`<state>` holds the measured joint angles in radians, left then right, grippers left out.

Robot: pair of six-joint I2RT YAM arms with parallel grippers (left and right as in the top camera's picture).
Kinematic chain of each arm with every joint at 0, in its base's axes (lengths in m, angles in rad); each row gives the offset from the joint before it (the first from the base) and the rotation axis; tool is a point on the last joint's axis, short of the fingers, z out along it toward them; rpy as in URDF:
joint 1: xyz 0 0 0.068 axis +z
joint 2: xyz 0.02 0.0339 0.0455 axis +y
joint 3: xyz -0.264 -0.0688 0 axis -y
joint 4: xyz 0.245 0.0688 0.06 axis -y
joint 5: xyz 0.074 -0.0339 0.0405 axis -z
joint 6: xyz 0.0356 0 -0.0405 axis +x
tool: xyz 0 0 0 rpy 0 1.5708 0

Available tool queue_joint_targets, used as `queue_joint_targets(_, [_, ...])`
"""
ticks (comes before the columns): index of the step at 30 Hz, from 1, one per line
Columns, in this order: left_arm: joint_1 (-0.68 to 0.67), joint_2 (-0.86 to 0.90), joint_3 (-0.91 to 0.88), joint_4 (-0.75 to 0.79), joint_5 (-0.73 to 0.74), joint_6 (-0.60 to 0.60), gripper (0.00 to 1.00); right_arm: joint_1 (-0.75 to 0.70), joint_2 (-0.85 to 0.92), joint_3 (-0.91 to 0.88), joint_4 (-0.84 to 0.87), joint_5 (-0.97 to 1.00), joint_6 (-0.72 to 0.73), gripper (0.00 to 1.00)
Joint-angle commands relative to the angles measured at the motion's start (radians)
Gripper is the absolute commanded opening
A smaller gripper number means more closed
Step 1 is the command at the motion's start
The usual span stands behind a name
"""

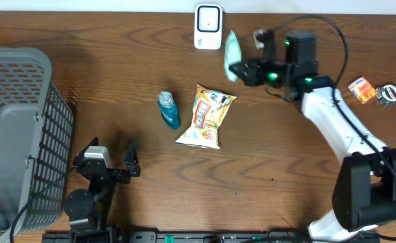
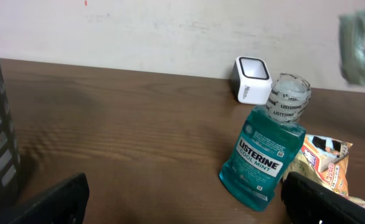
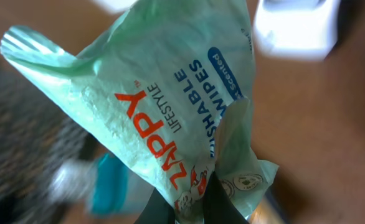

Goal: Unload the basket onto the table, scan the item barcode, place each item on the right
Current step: 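Carry the wipes pack up to the barcode scanner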

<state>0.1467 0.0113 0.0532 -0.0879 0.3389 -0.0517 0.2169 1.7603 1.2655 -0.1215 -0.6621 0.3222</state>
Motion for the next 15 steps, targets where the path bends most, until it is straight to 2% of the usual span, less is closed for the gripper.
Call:
queue_joint_targets(1, [-0.002, -0.005, -0.018, -0.028, 0.016, 0.009, 0.98, 0.095, 0.045, 0.083, 0.07, 0.388, -0.041, 0.01])
queue_joint_targets(7, [-0.002, -0.005, -0.018, -0.028, 0.016, 0.009, 0.98, 0.148, 0.266, 0.324, 0.09, 0.559, -0.087, 0.01])
queue_joint_targets(15, [-0.002, -0.005, -0.018, -0.028, 0.016, 0.009, 0.98, 0.154, 0.656, 0.9, -0.101, 0.62, -0.091, 0.01])
